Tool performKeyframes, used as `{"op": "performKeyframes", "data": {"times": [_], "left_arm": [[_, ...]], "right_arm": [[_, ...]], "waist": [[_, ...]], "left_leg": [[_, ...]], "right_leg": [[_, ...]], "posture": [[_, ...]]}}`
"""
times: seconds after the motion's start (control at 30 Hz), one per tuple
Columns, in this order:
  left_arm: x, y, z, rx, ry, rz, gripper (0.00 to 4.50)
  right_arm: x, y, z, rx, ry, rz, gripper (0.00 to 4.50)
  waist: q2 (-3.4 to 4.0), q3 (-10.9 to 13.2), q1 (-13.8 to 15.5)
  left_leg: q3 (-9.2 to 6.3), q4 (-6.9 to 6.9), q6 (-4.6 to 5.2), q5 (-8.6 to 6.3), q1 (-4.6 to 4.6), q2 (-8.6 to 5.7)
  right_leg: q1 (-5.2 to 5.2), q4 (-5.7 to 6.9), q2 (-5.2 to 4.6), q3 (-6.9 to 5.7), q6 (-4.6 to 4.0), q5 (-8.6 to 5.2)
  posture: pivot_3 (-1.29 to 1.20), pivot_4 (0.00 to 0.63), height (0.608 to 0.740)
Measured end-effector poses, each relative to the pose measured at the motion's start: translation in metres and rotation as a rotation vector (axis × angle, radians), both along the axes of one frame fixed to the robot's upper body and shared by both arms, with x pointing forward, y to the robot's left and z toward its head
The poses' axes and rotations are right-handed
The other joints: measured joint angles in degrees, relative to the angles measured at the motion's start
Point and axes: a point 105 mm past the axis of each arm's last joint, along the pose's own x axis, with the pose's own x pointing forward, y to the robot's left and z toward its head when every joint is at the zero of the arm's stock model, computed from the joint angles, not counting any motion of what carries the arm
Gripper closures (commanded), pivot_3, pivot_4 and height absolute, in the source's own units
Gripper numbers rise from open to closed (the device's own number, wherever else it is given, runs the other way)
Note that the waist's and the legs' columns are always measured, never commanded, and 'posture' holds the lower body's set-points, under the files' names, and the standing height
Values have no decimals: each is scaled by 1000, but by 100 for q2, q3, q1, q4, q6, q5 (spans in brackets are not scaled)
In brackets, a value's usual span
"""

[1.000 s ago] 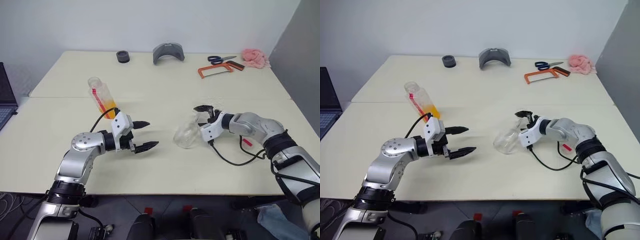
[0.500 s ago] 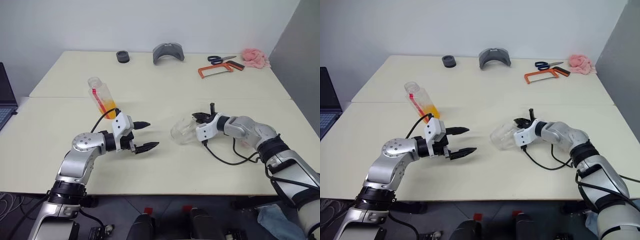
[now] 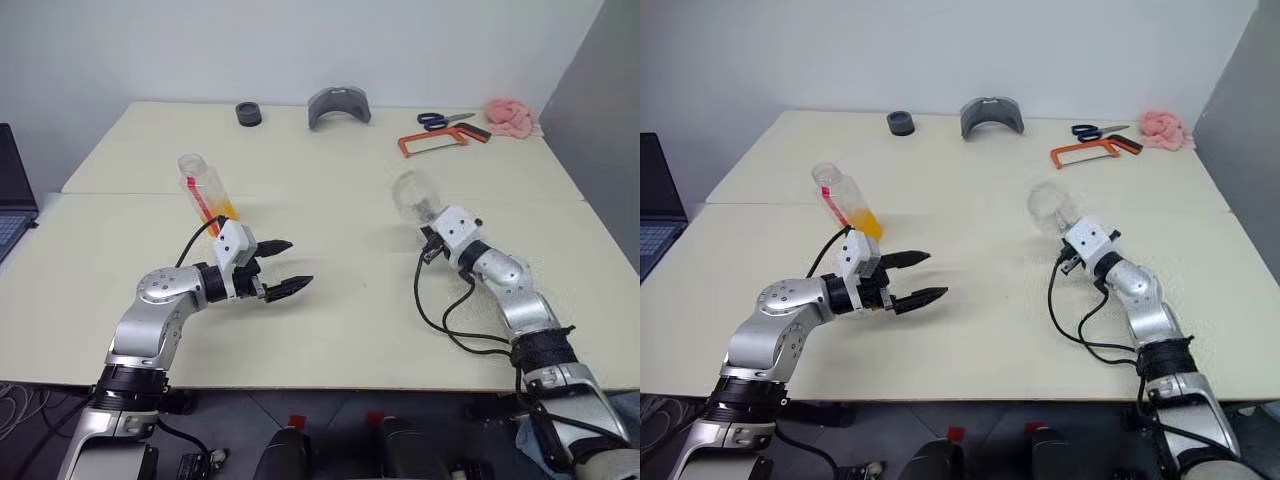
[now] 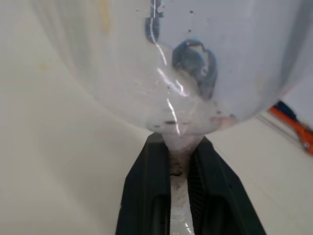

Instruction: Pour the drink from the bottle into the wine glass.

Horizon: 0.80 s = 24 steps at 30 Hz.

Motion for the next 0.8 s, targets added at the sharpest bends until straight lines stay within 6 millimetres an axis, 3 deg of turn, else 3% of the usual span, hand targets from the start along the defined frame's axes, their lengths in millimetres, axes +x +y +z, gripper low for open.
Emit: {"op": "performKeyframes", "data": {"times": [0.33, 0.43, 0.6, 0.8], "left_arm": [[1, -2, 5, -37, 4, 34, 0], [3, 4, 7, -54, 0, 89, 0], [2, 12, 5, -49, -7, 155, 0], [4, 30, 13, -45, -28, 235, 0]], "right_arm": [[-10, 13, -7, 215, 85, -60, 4329], [-11, 32, -9, 269, 100, -31, 4329], [-3, 90, -8, 334, 167, 82, 4330], [6, 125, -6, 324, 184, 162, 4330]], "waist": [[-2, -9, -45], [-2, -9, -108], [1, -7, -213], [1, -7, -190]], "left_leg": [[6, -6, 1, -1, 18, -2], [9, -8, 1, -1, 25, 3], [16, -18, 1, -1, 48, 25], [21, -17, 1, -1, 47, 27]], "right_leg": [[0, 3, 12, 7, 0, 0], [0, 3, 12, 11, 0, 0], [-1, 12, 23, 14, -3, 1], [-1, 10, 21, 16, -5, 1]], "posture": [[0, 150, 740], [0, 150, 740], [0, 150, 740], [0, 150, 740]]}}
